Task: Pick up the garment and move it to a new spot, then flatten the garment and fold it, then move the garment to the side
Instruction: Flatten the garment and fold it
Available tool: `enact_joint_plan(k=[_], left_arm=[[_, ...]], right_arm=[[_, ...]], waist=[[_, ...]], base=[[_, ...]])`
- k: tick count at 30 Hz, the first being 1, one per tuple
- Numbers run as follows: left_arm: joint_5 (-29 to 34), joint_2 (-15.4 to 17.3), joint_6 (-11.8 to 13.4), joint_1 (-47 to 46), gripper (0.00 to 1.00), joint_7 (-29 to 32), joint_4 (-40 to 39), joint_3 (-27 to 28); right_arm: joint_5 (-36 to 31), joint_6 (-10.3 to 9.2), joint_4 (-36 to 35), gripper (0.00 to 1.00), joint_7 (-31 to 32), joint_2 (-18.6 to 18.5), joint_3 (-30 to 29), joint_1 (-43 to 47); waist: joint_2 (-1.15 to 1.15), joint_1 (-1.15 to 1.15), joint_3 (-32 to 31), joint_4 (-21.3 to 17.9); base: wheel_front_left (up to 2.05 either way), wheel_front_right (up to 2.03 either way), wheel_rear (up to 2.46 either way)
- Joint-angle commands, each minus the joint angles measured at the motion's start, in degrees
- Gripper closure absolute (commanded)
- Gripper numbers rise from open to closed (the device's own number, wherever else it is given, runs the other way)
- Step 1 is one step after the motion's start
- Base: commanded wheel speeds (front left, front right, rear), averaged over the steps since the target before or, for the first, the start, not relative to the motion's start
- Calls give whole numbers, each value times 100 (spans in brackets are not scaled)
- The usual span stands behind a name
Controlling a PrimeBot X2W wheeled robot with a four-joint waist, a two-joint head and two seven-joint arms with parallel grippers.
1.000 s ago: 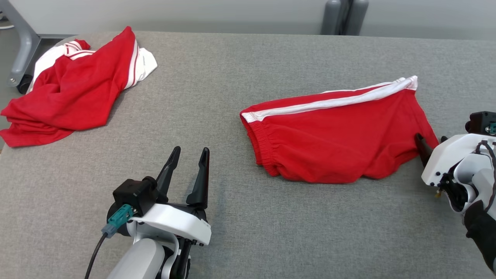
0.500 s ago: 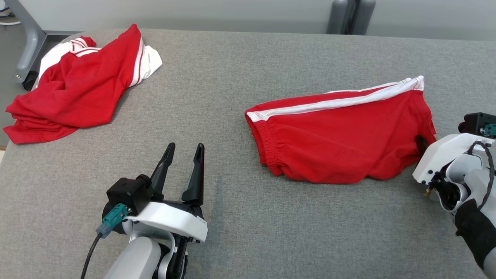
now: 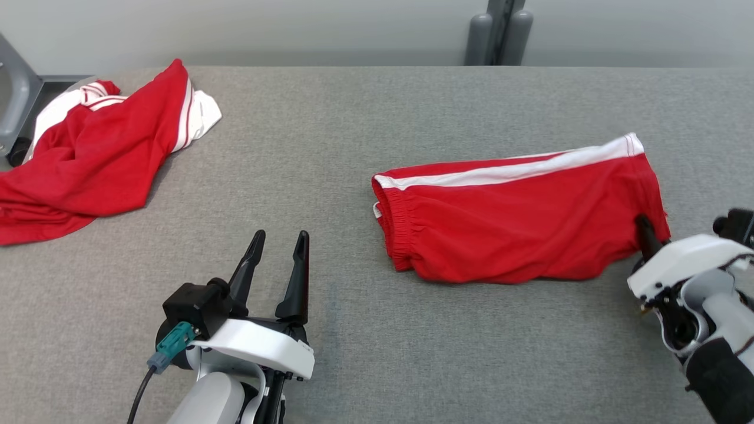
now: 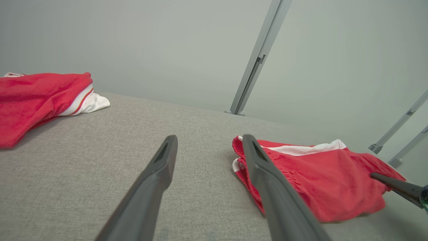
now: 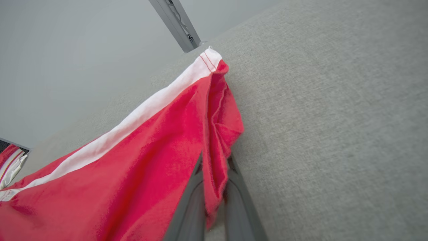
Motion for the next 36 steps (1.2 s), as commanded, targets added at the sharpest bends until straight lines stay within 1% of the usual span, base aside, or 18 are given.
enact_joint_plan(k=[1, 9, 14, 19, 24, 28, 32, 36], left_arm=[[37, 12, -21, 71, 0, -28, 2, 43], [44, 21, -49, 247, 0, -28, 12, 77], [62, 22, -68, 304, 0, -28, 16, 35], [67, -8, -68, 352, 0, -28, 40, -21], [57, -10, -84, 382, 0, -28, 84, -48], [35, -22, -100, 396, 0, -28, 131, -78], [11, -50, -98, 433, 0, -28, 159, -95], [8, -80, -106, 471, 0, -28, 168, -99]], right_arm=[[119, 1, -132, 100, -115, -87, -63, 256], [605, 1, -603, 100, -316, -193, -369, 964], [720, 1, -783, 100, -371, -239, -475, 1183], [697, 1, -805, 100, -393, -274, -533, 1263], [573, 1, -812, 100, -403, -300, -469, 1152], [367, 2, -771, 100, -384, -297, -307, 907], [139, 1, -833, 100, -240, -164, -65, 578], [-79, 2, -900, 100, -93, 54, 198, 256]], waist=[[0, 0, -74, -101], [0, 0, -226, -380], [0, 0, -318, -506], [0, 0, -419, -532], [0, 0, -526, -510], [0, 0, -644, -450], [0, 0, -741, -373], [0, 0, -814, -288]], base=[[0, 0, 0], [0, 0, 0], [0, 0, 0], [0, 0, 0], [0, 0, 0], [0, 0, 0], [0, 0, 0], [0, 0, 0]])
